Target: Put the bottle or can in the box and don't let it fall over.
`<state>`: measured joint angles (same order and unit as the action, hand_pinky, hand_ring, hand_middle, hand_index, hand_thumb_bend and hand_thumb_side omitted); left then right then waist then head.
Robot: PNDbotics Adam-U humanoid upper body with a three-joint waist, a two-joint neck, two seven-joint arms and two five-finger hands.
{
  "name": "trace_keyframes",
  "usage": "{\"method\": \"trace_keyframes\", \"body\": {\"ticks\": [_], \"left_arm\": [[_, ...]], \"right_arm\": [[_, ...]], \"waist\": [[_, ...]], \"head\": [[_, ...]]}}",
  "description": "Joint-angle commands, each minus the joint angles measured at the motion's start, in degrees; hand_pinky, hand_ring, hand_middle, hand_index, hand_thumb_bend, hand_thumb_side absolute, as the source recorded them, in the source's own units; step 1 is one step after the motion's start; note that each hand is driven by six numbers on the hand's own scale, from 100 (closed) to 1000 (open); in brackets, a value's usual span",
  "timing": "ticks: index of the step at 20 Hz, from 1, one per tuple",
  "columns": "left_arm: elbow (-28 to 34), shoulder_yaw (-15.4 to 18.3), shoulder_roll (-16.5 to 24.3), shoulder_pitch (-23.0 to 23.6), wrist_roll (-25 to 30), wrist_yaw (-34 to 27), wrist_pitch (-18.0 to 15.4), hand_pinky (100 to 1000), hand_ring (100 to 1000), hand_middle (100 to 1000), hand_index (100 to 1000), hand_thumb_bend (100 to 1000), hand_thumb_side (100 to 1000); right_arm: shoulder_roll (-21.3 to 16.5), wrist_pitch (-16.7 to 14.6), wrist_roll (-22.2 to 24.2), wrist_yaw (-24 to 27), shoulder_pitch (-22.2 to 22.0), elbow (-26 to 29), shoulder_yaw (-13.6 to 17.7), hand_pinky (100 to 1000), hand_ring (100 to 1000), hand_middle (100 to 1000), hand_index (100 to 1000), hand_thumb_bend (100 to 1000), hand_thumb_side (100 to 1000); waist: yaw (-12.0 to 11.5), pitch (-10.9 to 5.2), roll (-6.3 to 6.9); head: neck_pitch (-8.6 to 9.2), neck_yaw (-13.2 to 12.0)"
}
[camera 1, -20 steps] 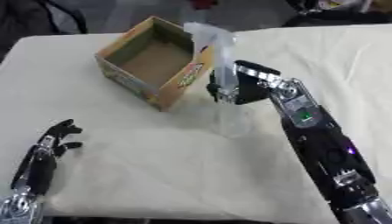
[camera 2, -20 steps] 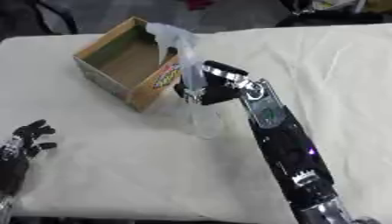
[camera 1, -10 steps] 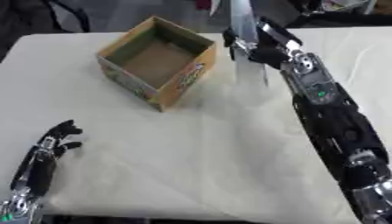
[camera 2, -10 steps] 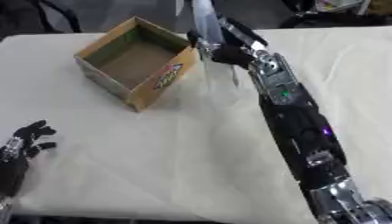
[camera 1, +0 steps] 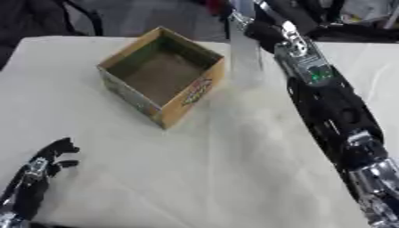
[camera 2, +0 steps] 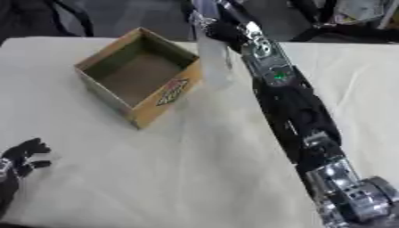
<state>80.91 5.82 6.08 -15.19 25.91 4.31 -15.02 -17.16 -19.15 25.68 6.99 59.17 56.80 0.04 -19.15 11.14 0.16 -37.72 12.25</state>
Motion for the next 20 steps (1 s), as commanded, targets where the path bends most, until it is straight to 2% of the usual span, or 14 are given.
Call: {"method": "trace_keyframes", "body": {"ticks": [1,7,13,14,15,16,19,20], "left_arm": [[0.24,-0.65,0.86,-0.81,1.15,-0.51,0.01,753,955,693,894,100,1000],[2.54,-3.04,1.18,-3.74,4.11,-4.86,0.26,753,954,692,893,104,935],[5.81,-7.43,1.25,-7.40,9.58,-9.50,1.04,754,953,692,892,100,864],[5.99,-7.98,1.15,-7.91,10.33,-9.99,1.15,755,954,690,890,100,863],[6.08,-8.56,0.98,-8.41,11.06,-10.65,1.29,755,954,692,892,100,862],[6.08,-9.06,0.84,-8.93,11.72,-10.90,1.47,755,954,692,892,100,861],[6.20,-10.41,0.36,-10.21,13.26,-11.51,1.70,756,955,692,891,100,848],[6.22,-10.80,0.25,-10.51,13.72,-11.67,1.74,757,955,692,891,100,848]], "right_arm": [[-2.29,-0.70,-0.33,1.03,2.04,-0.64,0.94,134,163,100,115,100,470],[-3.10,-2.08,-2.62,2.89,4.99,-1.99,2.16,171,199,100,133,100,470],[-2.07,-1.18,-4.07,4.34,6.23,-1.61,2.22,212,247,135,159,100,470],[-1.81,-0.87,-4.31,4.43,6.30,-1.56,2.23,246,278,159,175,100,158],[-1.31,-0.27,-4.52,4.61,6.27,-1.69,2.25,284,316,195,197,100,470],[-0.67,0.50,-4.77,4.97,6.26,-1.79,2.34,328,358,214,214,100,470],[0.52,2.00,-4.89,5.03,5.90,-1.97,2.09,465,496,397,415,100,470],[0.88,1.98,-4.58,4.27,5.67,-2.23,1.86,477,510,412,430,100,470]], "waist": [[-0.25,-0.65,0.16],[-4.33,-0.63,-1.77],[-7.55,-0.49,-3.24],[-7.94,-0.43,-3.42],[-8.35,-0.34,-3.61],[-8.73,-0.24,-3.77],[-9.53,0.00,-4.18],[-9.65,0.03,-4.26]], "head": [[1.38,1.74],[2.94,7.88],[3.88,12.17],[4.01,12.73],[4.12,13.42],[4.27,14.07],[4.69,15.40],[4.77,15.70]]}}
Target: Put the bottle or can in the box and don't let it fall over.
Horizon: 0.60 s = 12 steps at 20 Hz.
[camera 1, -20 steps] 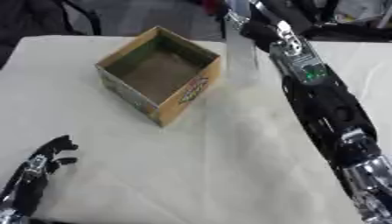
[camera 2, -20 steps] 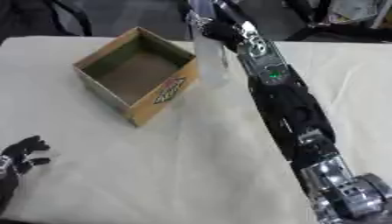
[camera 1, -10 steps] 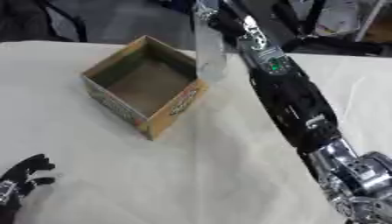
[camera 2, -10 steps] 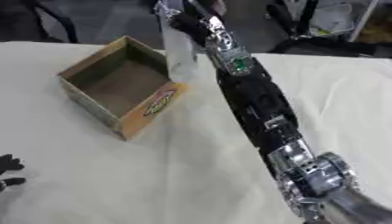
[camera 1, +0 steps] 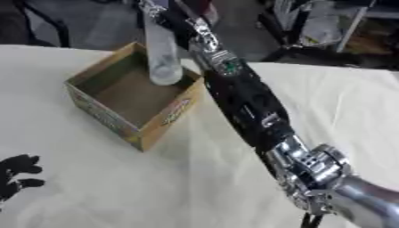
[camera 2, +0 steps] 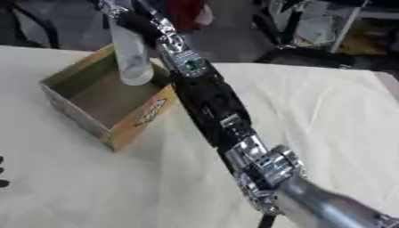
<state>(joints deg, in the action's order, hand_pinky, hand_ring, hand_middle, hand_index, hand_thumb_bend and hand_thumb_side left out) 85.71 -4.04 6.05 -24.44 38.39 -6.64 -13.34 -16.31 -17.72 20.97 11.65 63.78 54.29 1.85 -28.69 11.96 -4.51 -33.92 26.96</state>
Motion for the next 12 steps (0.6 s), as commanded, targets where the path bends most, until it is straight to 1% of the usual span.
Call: {"method": "trace_keyframes", "body": {"ticks": [1,2,3,5,7,9,12], "left_arm": [[1.43,-1.31,0.22,-1.52,1.66,-0.83,0.07,757,955,692,891,100,843],[1.44,-1.60,0.19,-1.74,2.04,-0.89,0.03,757,955,692,891,100,842],[1.43,-1.81,0.18,-1.90,2.36,-0.90,-0.04,757,955,692,891,100,839],[1.37,-2.00,0.14,-2.04,2.77,-0.90,-0.13,757,955,692,891,100,841],[1.25,-2.02,0.15,-1.98,2.91,-0.82,-0.14,757,956,692,891,100,842],[1.19,-1.96,0.15,-1.88,2.91,-0.78,-0.16,757,956,692,891,100,842],[1.17,-1.90,0.20,-1.62,2.86,-0.72,-0.19,757,956,692,892,100,844]], "right_arm": [[0.36,0.07,1.37,-1.61,0.87,0.17,-0.52,687,782,658,724,100,496],[0.52,-1.02,3.72,-3.40,0.70,0.23,-1.21,724,821,705,778,100,531],[0.54,-2.84,6.79,-5.69,0.56,0.48,-1.82,918,1000,900,969,100,539],[0.52,-7.15,11.80,-10.53,0.17,0.61,-1.69,998,1000,978,1000,100,562],[0.34,-10.69,13.97,-14.77,0.04,0.62,-1.22,1000,1000,1000,1000,100,590],[0.04,-13.69,14.82,-19.06,-0.02,0.80,-1.03,1000,1000,1000,1000,100,590],[-0.27,-16.34,14.79,-23.20,-0.24,0.95,-0.81,1000,1000,1000,1000,100,575]], "waist": [[-0.19,-0.78,0.30],[-0.20,-0.79,0.22],[-0.17,-0.81,0.12],[-0.03,-0.86,0.00],[0.13,-0.99,-0.01],[0.38,-1.14,0.04],[1.02,-1.30,0.28]], "head": [[1.05,1.24],[1.13,1.37],[1.22,1.46],[1.39,1.42],[1.40,1.41],[1.45,1.36],[1.37,1.01]]}}
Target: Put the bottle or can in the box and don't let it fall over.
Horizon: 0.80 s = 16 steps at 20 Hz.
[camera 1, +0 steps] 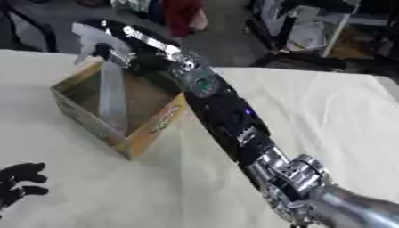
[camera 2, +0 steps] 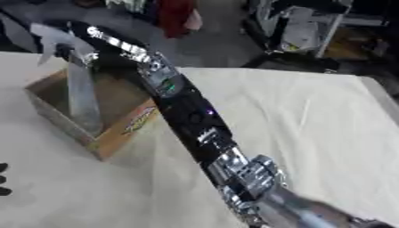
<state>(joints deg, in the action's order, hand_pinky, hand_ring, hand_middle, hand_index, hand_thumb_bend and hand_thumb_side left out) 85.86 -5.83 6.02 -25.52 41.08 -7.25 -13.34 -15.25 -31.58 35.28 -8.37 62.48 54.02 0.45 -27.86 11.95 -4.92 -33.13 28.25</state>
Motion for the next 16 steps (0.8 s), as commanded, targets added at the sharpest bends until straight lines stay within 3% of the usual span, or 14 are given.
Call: {"method": "trace_keyframes", "body": {"ticks": [1,4,5,7,10,11,12,16], "left_arm": [[1.00,-0.11,0.28,-0.40,0.17,-0.03,-0.21,757,956,692,892,100,850],[0.91,-0.16,0.34,-0.01,0.26,0.33,-0.39,758,956,692,892,100,851],[0.91,-0.13,0.39,0.09,0.26,0.39,-0.47,758,956,692,892,100,850],[0.89,-0.03,0.54,0.24,0.17,0.40,-0.61,758,956,692,892,100,845],[0.81,0.18,0.85,0.65,-0.03,0.40,-0.71,758,956,693,892,100,849],[0.75,0.30,0.96,0.87,-0.12,0.50,-0.70,758,956,693,892,100,851],[0.67,0.50,1.13,1.29,-0.28,0.67,-0.65,758,957,693,892,100,855],[0.70,1.79,2.07,3.75,-1.38,1.29,-0.50,758,958,693,892,100,867]], "right_arm": [[-1.52,-2.89,0.11,-4.16,0.93,1.20,0.71,1000,1000,1000,1000,100,568],[-2.10,-3.09,-3.13,-8.93,0.65,1.02,1.22,1000,1000,1000,1000,100,505],[-2.38,-3.10,-4.77,-11.32,0.54,1.01,1.34,1000,1000,1000,1000,100,373],[-2.88,-2.81,-9.22,-16.88,0.26,0.92,1.79,1000,1000,1000,1000,100,291],[-3.90,-1.28,-17.32,-22.43,-0.33,0.57,2.70,1000,1000,1000,1000,100,323],[-4.45,-0.94,-19.31,-23.02,-0.54,0.54,2.79,1000,1000,1000,1000,100,462],[-5.23,-0.60,-20.90,-22.83,-0.91,0.48,2.91,1000,1000,1000,1000,100,361],[-9.15,0.17,-21.71,-15.41,-4.09,1.77,3.01,969,1000,1000,1000,100,451]], "waist": [[0.46,-1.32,0.80],[1.05,-1.38,1.10],[1.24,-1.44,1.18],[1.61,-1.63,1.33],[2.49,-2.04,1.43],[2.89,-2.19,1.41],[3.55,-2.49,1.37],[7.31,-3.95,1.42]], "head": [[0.53,-0.42],[0.36,-0.58],[0.26,-0.64],[0.13,-0.66],[-0.03,-0.94],[-0.21,-1.13],[-0.66,-1.59],[-3.16,-4.68]]}}
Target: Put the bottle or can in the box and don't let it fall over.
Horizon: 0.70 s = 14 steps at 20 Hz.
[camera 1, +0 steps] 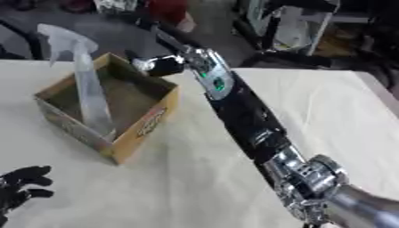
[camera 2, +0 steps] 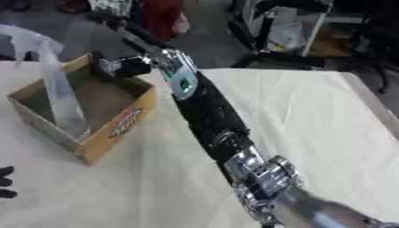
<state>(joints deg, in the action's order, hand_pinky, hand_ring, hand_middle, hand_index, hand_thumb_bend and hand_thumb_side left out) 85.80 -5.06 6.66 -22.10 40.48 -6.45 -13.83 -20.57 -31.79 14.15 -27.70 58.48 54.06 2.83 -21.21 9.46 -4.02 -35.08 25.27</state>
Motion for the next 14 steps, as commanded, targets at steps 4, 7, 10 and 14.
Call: {"method": "trace_keyframes", "body": {"ticks": [4,7,10,14], "left_arm": [[2.16,3.60,2.91,3.95,-3.18,0.46,0.59,757,958,692,892,100,861],[3.65,5.50,4.07,6.07,-5.28,-0.39,1.59,757,956,692,892,100,846],[5.63,6.75,5.18,7.78,-6.83,-1.10,2.04,757,954,692,891,100,824],[7.51,7.77,6.19,10.00,-8.02,-1.26,1.54,758,954,693,891,100,810]], "right_arm": [[-7.64,2.43,3.44,18.91,-7.07,9.23,1.28,892,973,972,996,100,470],[-9.63,6.05,4.71,29.99,-14.24,17.61,3.38,845,931,920,930,100,470],[-10.16,10.61,3.72,38.79,-22.37,25.61,6.54,831,904,885,854,100,487],[-7.86,15.11,1.63,44.08,-32.89,34.16,11.05,813,883,856,790,100,531]], "waist": [[5.30,-3.52,0.16],[8.18,-4.83,-0.30],[10.87,-5.58,-0.52],[13.49,-6.08,-0.04]], "head": [[-4.42,-6.33],[-6.20,-9.90],[-7.71,-13.18],[-8.68,-17.82]]}}
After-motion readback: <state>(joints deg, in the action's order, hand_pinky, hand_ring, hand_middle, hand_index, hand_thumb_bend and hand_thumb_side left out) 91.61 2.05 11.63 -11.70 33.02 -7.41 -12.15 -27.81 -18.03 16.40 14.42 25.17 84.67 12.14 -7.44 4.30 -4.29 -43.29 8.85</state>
